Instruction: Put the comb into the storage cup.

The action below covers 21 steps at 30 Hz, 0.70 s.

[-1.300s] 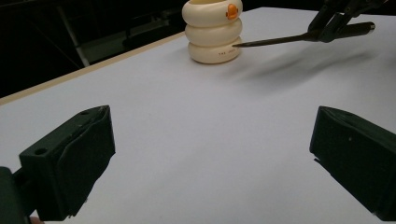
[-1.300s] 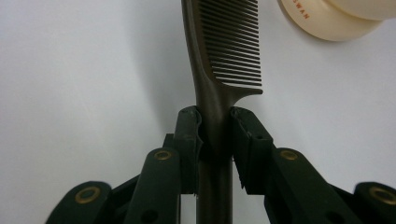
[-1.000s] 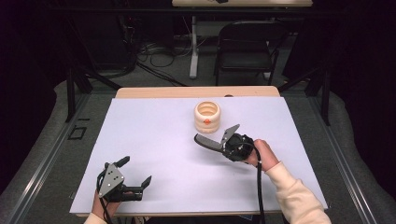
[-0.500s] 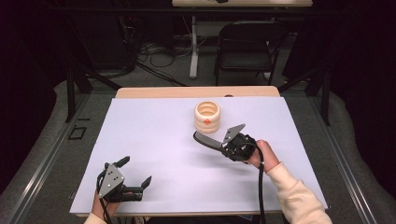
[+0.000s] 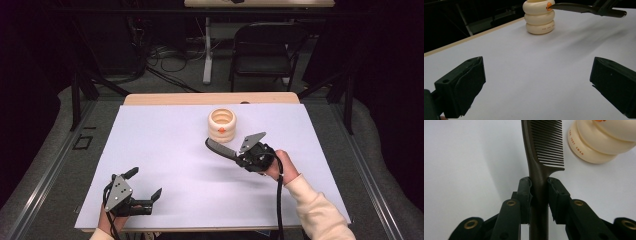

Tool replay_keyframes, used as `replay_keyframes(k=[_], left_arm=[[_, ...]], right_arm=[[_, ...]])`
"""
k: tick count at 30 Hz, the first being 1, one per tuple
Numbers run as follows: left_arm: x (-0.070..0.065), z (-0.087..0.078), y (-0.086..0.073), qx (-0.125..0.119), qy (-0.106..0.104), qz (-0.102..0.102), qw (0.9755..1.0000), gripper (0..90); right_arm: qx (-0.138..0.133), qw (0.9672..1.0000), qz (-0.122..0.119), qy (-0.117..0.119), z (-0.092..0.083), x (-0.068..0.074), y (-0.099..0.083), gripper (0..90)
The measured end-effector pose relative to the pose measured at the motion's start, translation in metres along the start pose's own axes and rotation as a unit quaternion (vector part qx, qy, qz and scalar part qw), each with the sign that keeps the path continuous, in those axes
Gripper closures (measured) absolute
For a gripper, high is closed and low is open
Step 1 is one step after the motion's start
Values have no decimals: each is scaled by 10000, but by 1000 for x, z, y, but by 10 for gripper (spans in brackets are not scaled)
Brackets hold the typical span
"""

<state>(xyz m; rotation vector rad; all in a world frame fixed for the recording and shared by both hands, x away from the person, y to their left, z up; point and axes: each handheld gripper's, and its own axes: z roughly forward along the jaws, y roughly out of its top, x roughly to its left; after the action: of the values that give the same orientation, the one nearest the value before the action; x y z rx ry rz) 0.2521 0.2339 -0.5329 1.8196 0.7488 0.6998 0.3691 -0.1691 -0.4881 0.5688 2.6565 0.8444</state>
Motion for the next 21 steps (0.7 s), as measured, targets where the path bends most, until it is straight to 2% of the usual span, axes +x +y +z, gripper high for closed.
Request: replay_keyframes(k=[21], left_arm=[[-1,0,0,4,-3,7,10000,2]], right_arm=[[-552,9984,83,-85,-11,-1,3,726]])
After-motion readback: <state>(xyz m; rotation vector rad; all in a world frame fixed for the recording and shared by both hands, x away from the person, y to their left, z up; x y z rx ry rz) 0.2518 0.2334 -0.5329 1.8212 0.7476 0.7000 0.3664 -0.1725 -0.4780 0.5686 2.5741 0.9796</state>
